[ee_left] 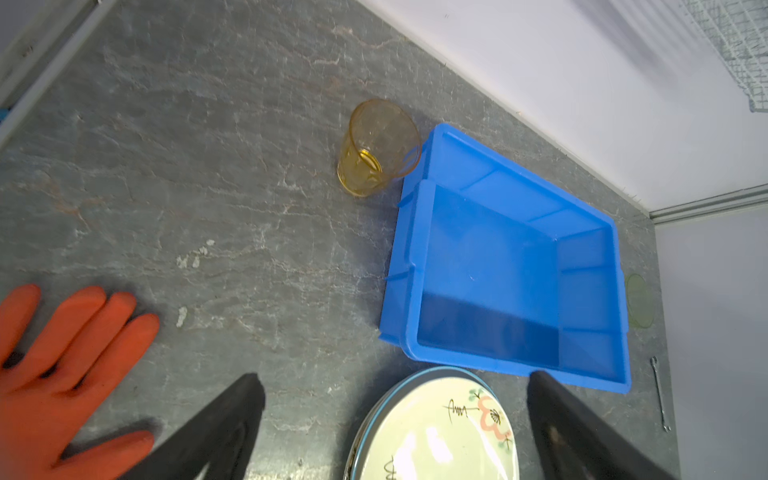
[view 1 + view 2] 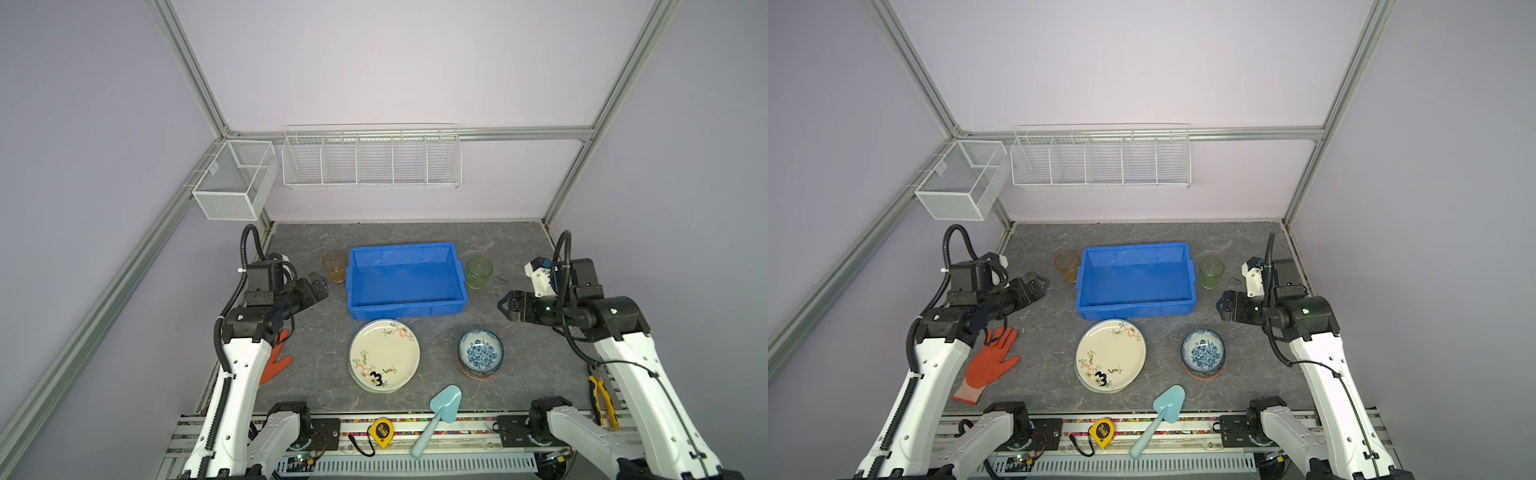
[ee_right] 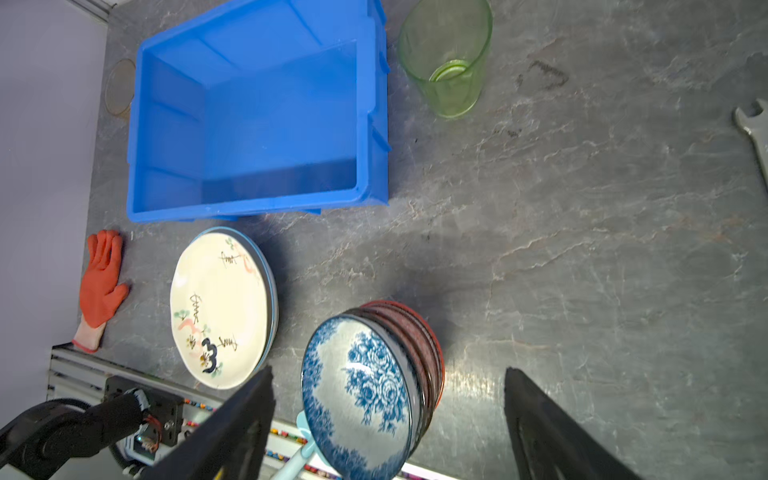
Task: Place the mixed dishes into the plastic bin
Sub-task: 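Raise both arms and swing the grippers toward the plates and bowls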
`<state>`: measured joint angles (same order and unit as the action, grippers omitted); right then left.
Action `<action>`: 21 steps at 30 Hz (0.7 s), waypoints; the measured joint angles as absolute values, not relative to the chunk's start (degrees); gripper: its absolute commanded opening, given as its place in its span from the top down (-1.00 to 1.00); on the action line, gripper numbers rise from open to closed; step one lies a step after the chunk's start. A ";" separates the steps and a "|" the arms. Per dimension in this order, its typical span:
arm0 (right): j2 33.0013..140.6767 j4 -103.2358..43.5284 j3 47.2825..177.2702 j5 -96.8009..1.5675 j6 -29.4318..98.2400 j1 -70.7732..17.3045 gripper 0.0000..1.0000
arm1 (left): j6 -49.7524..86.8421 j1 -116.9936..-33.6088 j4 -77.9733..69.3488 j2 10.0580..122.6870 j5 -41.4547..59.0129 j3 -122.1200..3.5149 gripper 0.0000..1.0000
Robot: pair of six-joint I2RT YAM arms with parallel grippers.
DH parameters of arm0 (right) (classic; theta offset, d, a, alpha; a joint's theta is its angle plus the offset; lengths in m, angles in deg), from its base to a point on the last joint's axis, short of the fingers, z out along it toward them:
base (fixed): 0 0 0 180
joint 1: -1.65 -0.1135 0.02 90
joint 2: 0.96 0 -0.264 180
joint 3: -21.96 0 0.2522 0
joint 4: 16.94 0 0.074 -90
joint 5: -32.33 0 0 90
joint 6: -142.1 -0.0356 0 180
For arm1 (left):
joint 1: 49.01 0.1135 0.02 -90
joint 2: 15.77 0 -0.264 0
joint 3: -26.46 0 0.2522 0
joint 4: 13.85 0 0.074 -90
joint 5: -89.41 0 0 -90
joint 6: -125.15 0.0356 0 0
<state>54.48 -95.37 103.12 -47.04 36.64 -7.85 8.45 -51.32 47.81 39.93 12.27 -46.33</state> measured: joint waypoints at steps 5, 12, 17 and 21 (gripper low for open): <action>53.89 -98.62 102.05 -45.59 36.62 -8.94 -0.76 | 6.73 -51.67 49.42 40.09 14.39 -44.29 -0.98; 52.25 -102.86 100.54 -49.64 34.26 -12.88 -0.95 | 6.14 -54.97 52.81 40.13 14.72 -43.57 -0.98; 52.12 -103.26 99.21 -52.96 31.70 -14.89 -0.66 | 3.69 -60.72 54.69 38.73 13.56 -43.59 -0.98; 52.69 -103.21 97.07 -55.58 30.06 -17.71 -0.36 | 0.93 -64.80 54.89 36.78 13.04 -43.57 -0.98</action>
